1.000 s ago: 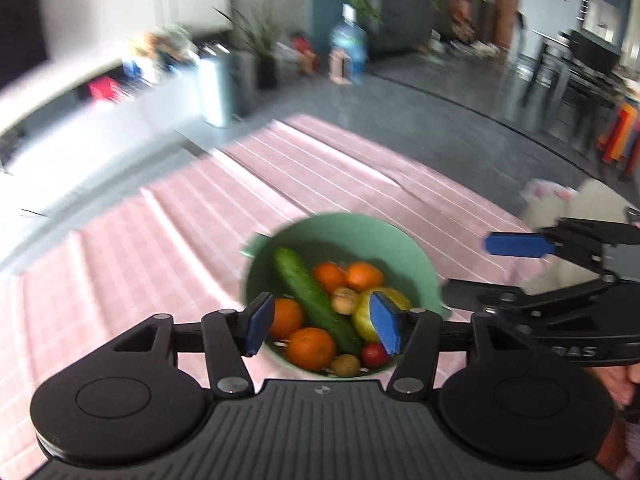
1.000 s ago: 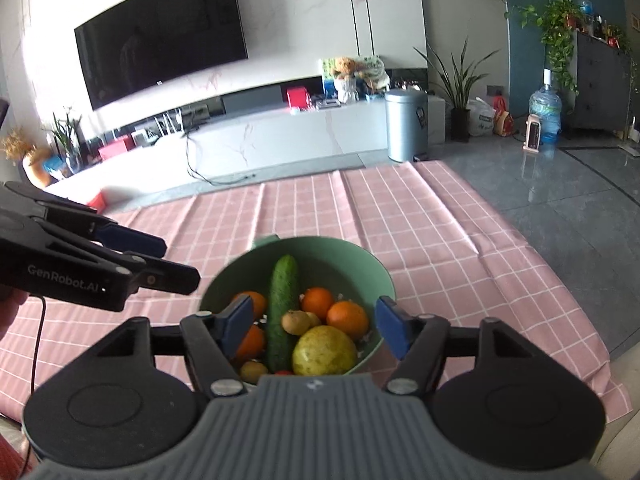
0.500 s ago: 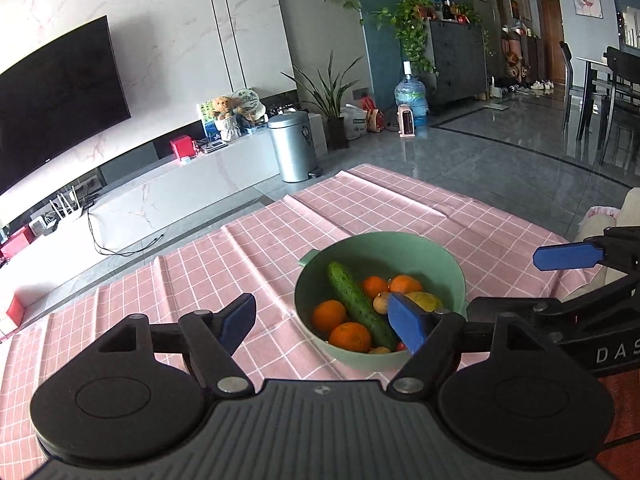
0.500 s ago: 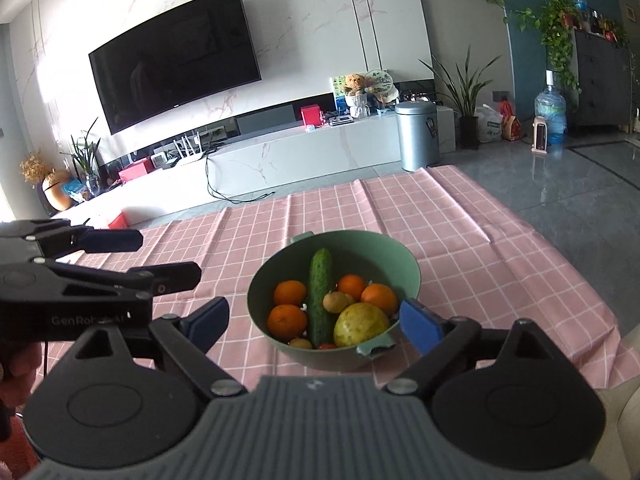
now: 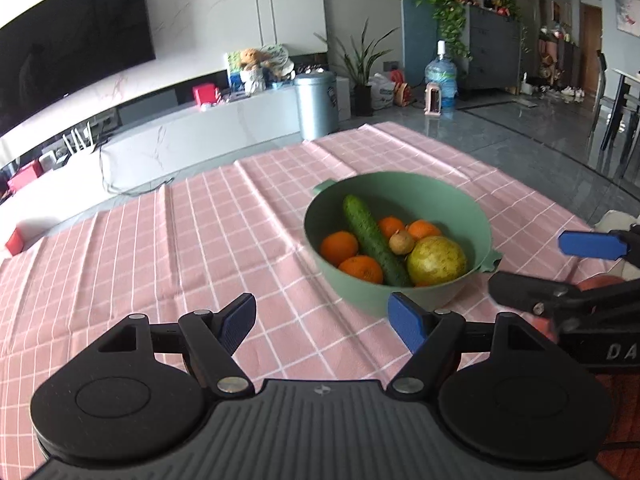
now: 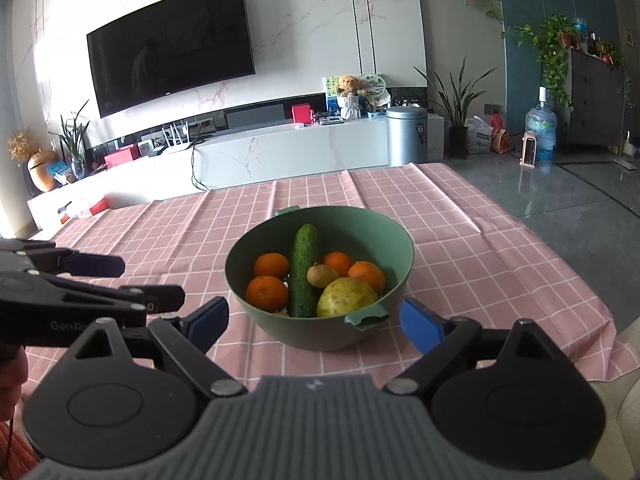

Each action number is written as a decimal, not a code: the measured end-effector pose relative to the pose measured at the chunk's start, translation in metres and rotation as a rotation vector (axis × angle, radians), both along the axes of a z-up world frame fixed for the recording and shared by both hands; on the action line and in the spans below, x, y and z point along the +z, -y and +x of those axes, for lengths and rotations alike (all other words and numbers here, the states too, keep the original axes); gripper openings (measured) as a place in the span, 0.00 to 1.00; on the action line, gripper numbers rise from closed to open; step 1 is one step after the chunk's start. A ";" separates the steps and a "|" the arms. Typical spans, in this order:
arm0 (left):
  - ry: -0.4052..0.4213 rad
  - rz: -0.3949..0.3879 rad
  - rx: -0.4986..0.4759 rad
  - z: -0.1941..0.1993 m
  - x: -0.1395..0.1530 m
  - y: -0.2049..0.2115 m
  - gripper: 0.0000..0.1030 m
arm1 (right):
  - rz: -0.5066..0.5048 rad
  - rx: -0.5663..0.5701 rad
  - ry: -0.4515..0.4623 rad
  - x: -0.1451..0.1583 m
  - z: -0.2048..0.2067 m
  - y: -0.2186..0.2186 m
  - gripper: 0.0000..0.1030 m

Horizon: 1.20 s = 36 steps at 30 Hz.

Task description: Organize fruits

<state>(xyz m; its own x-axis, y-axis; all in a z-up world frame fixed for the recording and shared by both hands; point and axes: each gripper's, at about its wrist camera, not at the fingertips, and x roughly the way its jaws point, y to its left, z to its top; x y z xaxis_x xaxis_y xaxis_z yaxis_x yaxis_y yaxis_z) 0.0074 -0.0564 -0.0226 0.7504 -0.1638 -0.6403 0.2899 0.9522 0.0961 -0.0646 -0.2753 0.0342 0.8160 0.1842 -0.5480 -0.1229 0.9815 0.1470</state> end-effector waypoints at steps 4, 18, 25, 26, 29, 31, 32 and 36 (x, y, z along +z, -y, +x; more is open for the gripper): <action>-0.027 0.021 0.026 0.000 -0.006 -0.003 0.86 | 0.002 -0.020 -0.015 -0.006 0.003 -0.001 0.87; -0.058 0.014 0.047 -0.002 -0.005 -0.011 0.86 | -0.033 -0.012 -0.036 -0.009 0.007 -0.008 0.86; -0.062 0.015 0.050 -0.001 -0.004 -0.011 0.86 | -0.042 -0.008 -0.037 -0.010 0.007 -0.010 0.86; -0.062 0.015 0.050 -0.001 -0.004 -0.011 0.86 | -0.041 -0.008 -0.038 -0.010 0.008 -0.010 0.86; -0.060 0.017 0.047 -0.001 -0.004 -0.010 0.86 | -0.040 -0.008 -0.042 -0.010 0.008 -0.010 0.86; -0.060 0.020 0.046 -0.001 -0.004 -0.010 0.86 | -0.042 -0.007 -0.041 -0.010 0.008 -0.010 0.86; -0.061 0.021 0.046 -0.001 -0.005 -0.010 0.86 | -0.042 -0.007 -0.041 -0.010 0.008 -0.010 0.86; -0.061 0.019 0.045 -0.001 -0.004 -0.010 0.86 | -0.042 -0.007 -0.042 -0.010 0.008 -0.010 0.86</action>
<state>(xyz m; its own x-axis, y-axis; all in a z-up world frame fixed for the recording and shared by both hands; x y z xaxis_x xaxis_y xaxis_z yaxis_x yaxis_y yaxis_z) 0.0062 -0.0463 -0.0270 0.7160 -0.1184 -0.6880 0.2528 0.9626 0.0974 -0.0562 -0.2649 0.0244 0.7931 0.1549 -0.5890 -0.1111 0.9877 0.1102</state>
